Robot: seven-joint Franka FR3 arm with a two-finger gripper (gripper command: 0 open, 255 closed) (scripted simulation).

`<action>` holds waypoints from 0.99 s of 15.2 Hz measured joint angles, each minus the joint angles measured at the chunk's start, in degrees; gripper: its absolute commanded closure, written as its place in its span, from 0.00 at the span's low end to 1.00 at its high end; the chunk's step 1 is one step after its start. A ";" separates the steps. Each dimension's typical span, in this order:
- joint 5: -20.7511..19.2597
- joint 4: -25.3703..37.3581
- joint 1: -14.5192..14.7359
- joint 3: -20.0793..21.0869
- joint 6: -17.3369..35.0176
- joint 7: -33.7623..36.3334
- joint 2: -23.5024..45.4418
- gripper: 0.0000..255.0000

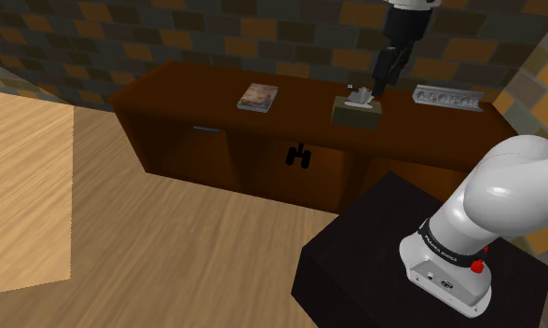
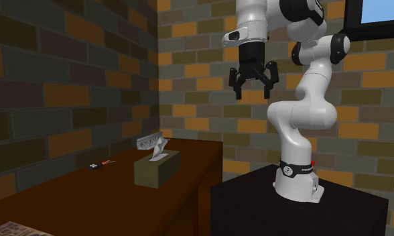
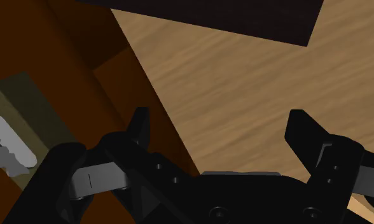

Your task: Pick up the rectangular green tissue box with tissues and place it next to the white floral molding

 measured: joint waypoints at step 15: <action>-18.99 -1.53 -5.80 -3.28 18.20 -7.34 17.40 0.00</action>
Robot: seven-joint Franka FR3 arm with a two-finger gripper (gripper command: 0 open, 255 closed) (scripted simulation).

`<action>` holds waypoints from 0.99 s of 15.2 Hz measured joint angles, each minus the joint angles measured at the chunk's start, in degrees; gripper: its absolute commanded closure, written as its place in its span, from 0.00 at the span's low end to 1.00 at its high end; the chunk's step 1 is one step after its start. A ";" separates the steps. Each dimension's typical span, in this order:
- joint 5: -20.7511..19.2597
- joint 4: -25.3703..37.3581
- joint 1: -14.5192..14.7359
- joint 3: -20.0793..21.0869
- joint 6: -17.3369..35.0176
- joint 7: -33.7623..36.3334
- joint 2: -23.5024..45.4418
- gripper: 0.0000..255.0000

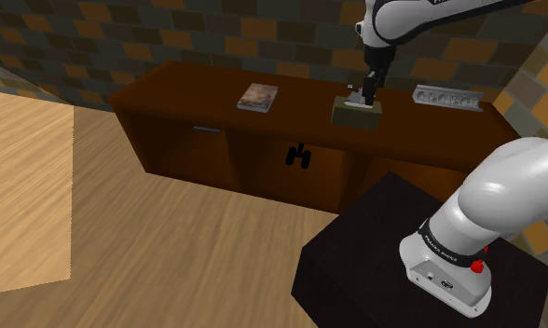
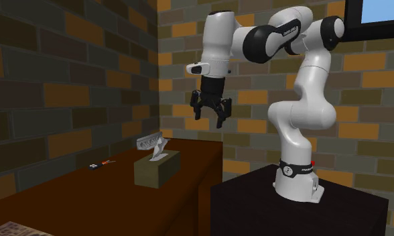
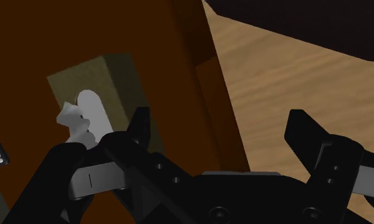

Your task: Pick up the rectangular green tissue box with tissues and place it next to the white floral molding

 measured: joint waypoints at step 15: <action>-22.79 11.21 -7.03 -3.31 16.82 1.76 25.88 0.00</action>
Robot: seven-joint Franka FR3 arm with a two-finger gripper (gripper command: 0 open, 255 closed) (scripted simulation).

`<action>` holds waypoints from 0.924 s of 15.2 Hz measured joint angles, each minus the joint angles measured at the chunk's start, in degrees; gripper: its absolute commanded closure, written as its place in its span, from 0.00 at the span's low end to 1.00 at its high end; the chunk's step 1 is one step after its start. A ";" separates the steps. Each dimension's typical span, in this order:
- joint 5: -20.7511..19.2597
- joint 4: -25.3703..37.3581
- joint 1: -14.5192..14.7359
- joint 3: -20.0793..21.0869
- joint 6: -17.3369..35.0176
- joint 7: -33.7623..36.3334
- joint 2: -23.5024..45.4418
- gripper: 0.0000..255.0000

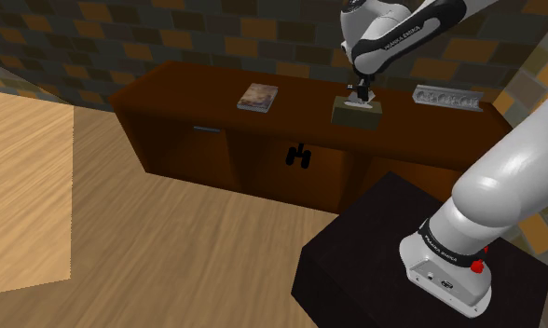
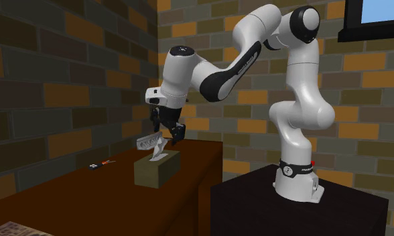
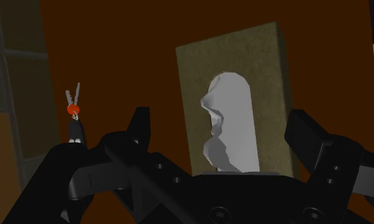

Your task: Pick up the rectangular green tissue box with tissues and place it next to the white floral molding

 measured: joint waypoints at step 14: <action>-2.61 -0.48 -1.46 -1.46 4.64 1.22 3.51 1.00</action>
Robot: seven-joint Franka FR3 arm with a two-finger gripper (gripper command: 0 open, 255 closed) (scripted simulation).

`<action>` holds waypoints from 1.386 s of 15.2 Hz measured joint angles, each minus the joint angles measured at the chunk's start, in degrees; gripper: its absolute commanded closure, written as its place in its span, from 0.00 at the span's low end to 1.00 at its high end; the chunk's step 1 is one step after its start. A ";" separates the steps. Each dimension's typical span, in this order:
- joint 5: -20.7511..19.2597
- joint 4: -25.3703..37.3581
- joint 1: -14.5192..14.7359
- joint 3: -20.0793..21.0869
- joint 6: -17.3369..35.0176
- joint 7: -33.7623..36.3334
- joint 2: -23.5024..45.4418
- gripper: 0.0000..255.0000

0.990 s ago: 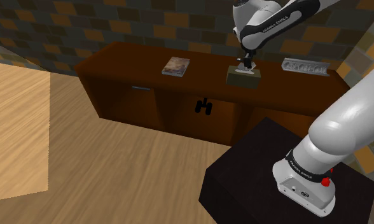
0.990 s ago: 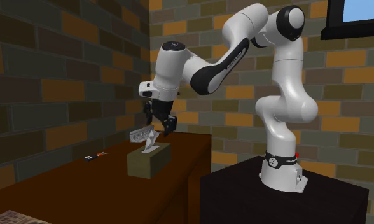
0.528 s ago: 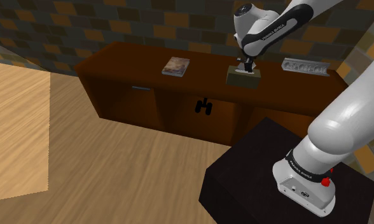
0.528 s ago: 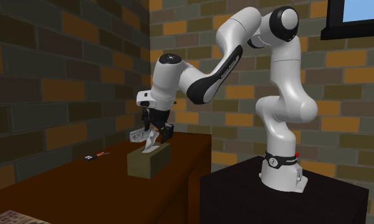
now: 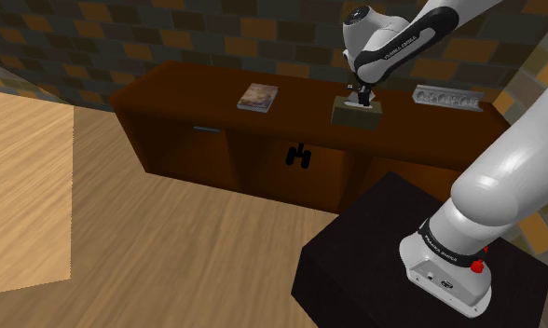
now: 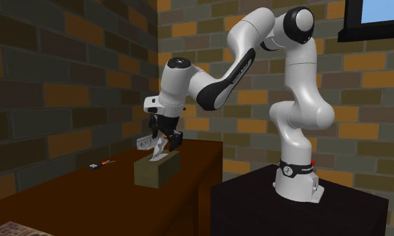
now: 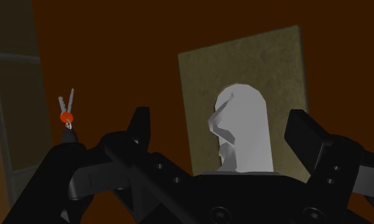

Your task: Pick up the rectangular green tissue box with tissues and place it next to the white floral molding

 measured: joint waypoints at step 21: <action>3.11 2.70 0.51 0.42 -5.86 -4.96 -4.32 1.00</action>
